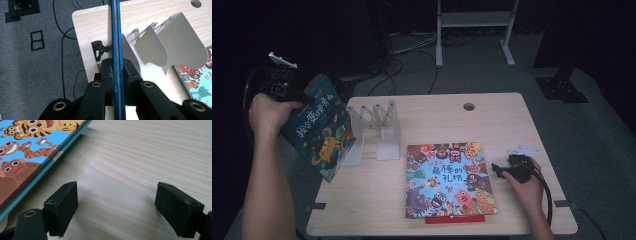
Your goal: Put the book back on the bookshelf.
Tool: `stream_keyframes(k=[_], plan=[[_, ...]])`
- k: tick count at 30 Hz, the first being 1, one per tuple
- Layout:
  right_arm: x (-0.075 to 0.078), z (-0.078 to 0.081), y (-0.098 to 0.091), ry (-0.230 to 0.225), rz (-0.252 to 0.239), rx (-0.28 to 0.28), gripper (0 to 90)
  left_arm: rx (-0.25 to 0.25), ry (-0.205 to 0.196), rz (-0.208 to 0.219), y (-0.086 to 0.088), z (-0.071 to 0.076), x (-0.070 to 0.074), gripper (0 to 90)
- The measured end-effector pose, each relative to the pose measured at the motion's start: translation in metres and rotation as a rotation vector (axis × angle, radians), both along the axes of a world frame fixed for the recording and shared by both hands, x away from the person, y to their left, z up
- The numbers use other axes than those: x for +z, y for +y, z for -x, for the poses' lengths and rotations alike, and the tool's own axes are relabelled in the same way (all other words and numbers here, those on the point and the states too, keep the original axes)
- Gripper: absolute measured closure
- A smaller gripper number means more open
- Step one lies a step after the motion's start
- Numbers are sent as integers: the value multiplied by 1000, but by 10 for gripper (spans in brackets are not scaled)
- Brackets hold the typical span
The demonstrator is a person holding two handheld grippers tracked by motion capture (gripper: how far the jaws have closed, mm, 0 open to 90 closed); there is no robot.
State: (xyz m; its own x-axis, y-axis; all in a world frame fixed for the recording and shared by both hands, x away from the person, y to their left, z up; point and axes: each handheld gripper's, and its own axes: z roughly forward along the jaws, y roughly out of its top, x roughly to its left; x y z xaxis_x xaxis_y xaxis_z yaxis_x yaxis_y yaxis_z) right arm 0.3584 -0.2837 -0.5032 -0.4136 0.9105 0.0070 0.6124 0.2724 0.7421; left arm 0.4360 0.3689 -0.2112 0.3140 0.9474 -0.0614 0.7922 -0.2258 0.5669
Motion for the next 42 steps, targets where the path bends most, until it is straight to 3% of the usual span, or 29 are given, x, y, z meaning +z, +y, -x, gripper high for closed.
stream_keyframes(k=[12, 20, 24, 28, 34, 42], plan=[[0, 0, 0, 1, -1, -1, 177, -11, -34, -8, 0, 7, 18, 802], [0, 0, 0, 2, -2, -2, 177, -14, -88, -12, 1, 15, 30, 804], [0, 0, 0, 2, -1, -1, 177, -41, -88, -13, -4, 18, 35, 842], [0, 0, 0, 2, -2, -1, 177, -73, -80, -25, -11, 18, 33, 894], [0, 0, 0, 1, -1, -1, 177, -138, -52, -25, -25, 18, 24, 900], [0, 0, 0, 1, -2, -1, 177, -211, -50, -18, -42, 24, 10, 895]])
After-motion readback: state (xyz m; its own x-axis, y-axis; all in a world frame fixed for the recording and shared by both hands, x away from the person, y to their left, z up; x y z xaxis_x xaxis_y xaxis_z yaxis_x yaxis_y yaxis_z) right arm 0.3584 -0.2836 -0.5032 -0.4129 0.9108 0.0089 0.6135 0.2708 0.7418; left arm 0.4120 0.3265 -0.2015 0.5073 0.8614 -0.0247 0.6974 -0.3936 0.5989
